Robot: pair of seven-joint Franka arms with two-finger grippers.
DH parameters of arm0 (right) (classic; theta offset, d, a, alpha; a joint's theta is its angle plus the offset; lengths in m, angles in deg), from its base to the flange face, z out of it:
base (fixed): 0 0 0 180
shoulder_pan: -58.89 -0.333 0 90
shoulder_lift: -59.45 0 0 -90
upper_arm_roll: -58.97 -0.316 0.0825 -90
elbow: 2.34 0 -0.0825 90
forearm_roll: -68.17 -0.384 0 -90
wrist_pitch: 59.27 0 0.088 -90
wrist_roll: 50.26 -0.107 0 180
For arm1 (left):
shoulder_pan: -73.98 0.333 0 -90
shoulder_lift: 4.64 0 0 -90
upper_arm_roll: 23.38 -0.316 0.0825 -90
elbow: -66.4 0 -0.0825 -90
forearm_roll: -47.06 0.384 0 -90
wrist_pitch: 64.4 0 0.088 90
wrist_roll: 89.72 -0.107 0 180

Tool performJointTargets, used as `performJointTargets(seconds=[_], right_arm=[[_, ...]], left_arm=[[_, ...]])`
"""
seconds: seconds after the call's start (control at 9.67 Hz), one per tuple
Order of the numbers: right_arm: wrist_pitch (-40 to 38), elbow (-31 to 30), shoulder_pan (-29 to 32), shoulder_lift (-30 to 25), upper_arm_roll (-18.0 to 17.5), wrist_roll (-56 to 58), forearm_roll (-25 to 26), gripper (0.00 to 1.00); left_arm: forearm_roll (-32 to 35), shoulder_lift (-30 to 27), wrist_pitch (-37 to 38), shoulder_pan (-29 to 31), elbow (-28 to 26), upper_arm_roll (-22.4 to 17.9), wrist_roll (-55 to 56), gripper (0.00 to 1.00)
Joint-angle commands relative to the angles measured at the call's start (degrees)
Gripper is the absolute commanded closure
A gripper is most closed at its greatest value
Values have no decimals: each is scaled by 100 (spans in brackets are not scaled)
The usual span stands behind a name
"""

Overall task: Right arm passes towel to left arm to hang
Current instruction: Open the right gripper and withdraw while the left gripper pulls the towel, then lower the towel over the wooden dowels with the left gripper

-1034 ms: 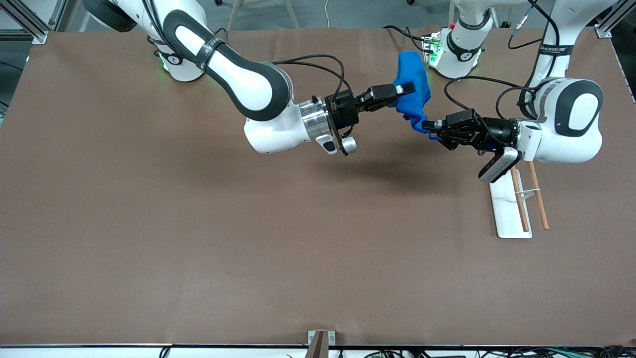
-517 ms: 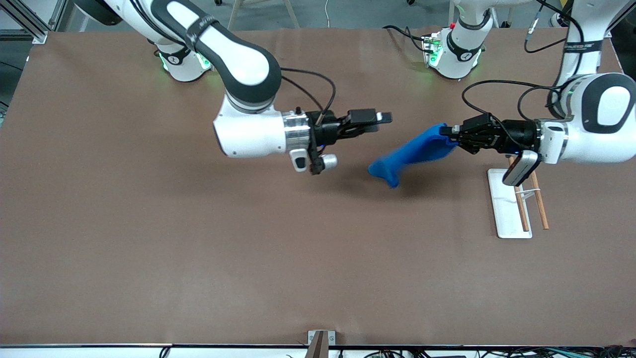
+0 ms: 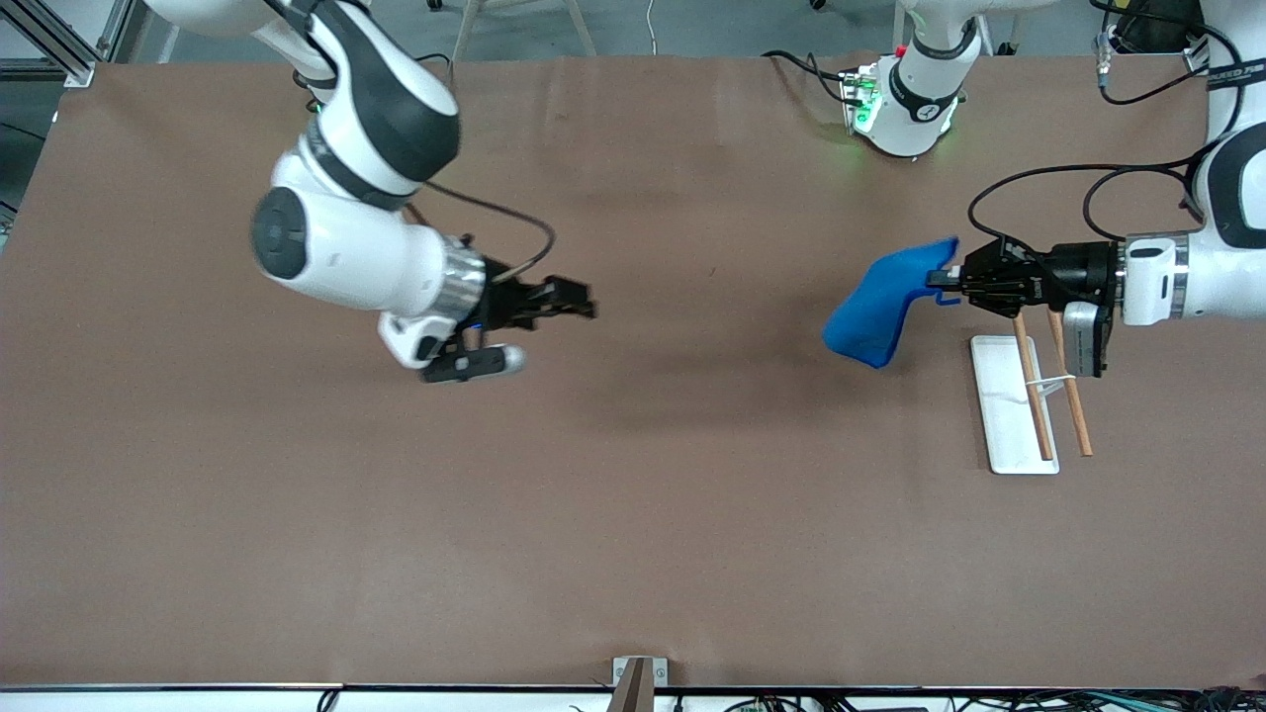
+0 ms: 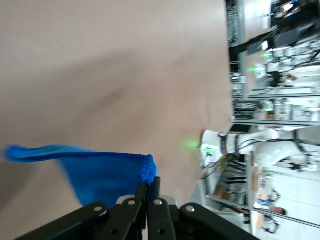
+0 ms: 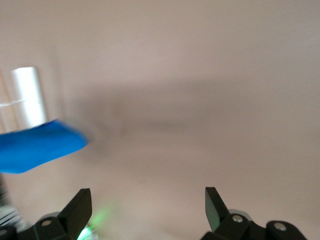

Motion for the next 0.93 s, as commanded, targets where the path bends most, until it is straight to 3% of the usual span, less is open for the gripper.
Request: performJointTargets(seconds=[0.0, 0.21, 0.41, 0.62, 0.83], right_arm=[[-405, -272, 25, -577, 651, -68, 1120, 0], [-714, -246, 25, -866, 1144, 28, 1827, 0], [-916, -123, 33, -1078, 1864, 1025, 1865, 0], [-1616, 9, 86, -1446, 2226, 1364, 1865, 0], [-2215, 9, 112, -1877, 2586, 1400, 1873, 0]], left_arm=[[1167, 165, -96, -76, 470, 12, 362, 100], [1446, 191, -96, -33, 656, -14, 548, 100], [1656, 200, -88, -23, 893, -382, 627, 100], [1692, 287, -105, -23, 903, -707, 802, 100], [1779, 437, -114, -6, 912, -1294, 935, 100]])
